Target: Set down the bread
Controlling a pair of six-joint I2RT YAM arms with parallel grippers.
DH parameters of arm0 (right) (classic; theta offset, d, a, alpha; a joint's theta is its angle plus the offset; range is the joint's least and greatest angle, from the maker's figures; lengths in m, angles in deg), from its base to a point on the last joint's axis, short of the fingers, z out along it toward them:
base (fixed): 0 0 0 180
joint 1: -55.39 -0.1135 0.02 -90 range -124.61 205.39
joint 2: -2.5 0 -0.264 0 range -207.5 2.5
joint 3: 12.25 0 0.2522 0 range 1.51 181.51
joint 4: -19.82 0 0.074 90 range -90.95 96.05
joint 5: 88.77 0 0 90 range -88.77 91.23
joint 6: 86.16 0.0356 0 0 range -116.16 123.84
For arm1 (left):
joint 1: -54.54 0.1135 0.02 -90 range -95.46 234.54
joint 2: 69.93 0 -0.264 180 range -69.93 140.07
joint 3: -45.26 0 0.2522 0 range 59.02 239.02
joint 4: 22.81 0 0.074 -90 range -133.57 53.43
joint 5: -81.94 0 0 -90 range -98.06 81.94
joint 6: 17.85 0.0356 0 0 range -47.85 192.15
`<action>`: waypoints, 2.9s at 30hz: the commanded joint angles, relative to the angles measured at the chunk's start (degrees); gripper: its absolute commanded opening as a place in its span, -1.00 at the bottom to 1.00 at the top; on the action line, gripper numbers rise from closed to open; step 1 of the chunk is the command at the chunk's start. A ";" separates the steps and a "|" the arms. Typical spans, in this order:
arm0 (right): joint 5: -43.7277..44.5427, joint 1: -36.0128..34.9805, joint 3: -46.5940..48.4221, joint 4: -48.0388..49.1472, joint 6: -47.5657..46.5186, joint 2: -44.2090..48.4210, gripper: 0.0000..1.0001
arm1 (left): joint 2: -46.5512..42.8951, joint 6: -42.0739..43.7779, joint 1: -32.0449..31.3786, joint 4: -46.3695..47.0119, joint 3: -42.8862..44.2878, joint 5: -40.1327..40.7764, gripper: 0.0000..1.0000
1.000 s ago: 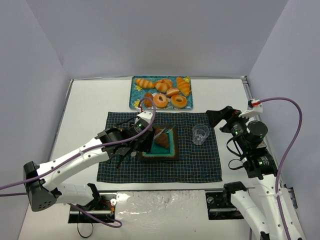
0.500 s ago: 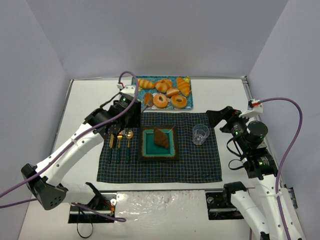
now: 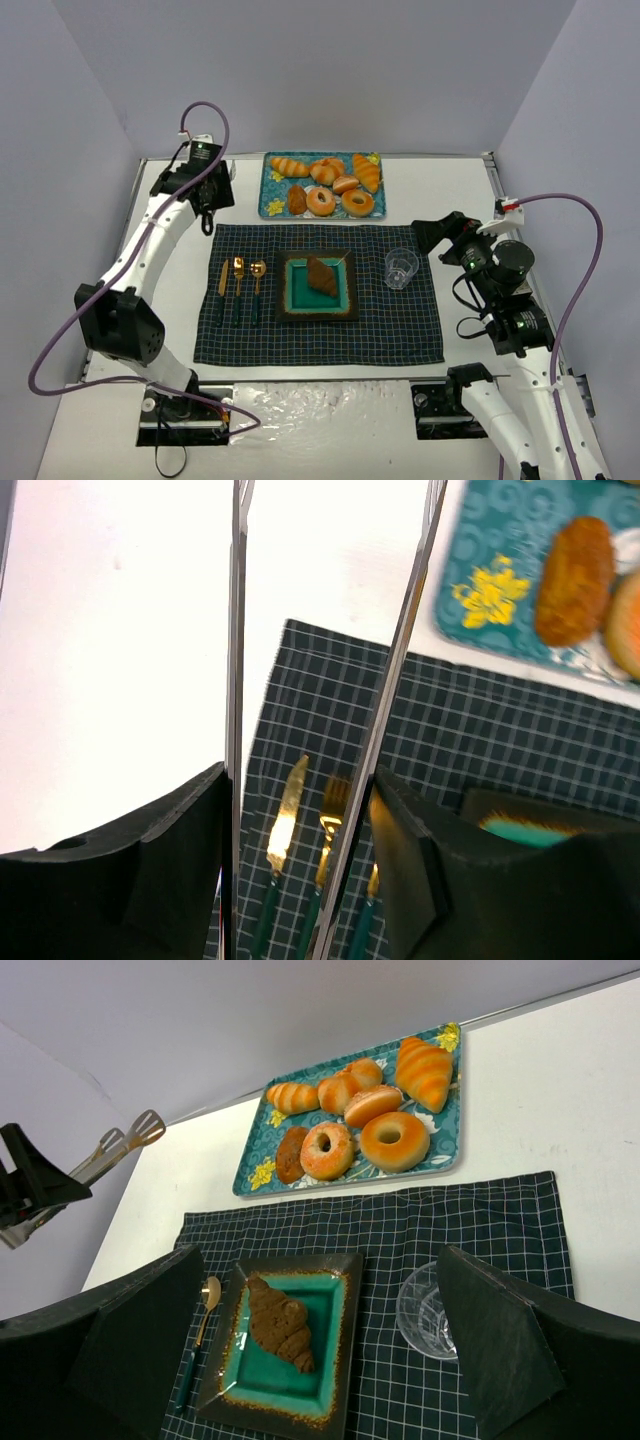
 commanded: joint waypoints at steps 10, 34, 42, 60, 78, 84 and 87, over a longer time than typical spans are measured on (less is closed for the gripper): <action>-1.35 0.03 1.67 6.44 -1.05 -1.79 1.00 | 15.02 5.85 19.89 5.53 10.02 -5.01 0.01; -1.61 -0.06 0.86 7.47 -1.09 -3.04 1.00 | 31.46 4.24 24.42 7.02 11.69 -9.88 0.07; -1.70 -0.06 0.69 7.39 -0.67 -2.19 1.00 | 32.17 4.00 24.42 5.90 11.52 -10.14 0.19; -1.87 -0.03 0.57 6.92 0.11 -0.43 1.00 | 31.29 2.92 24.47 4.47 10.14 -11.08 0.37; -1.87 -0.02 0.86 6.38 0.41 0.26 1.00 | 25.63 2.57 24.42 1.35 11.12 -10.02 0.44; -1.96 -0.06 1.13 6.33 0.58 -0.05 1.00 | 19.40 3.36 24.22 -1.87 13.82 -10.33 0.44; -1.91 -0.06 1.40 6.33 0.36 -0.14 1.00 | 15.38 4.13 22.46 -3.65 15.51 -11.09 0.44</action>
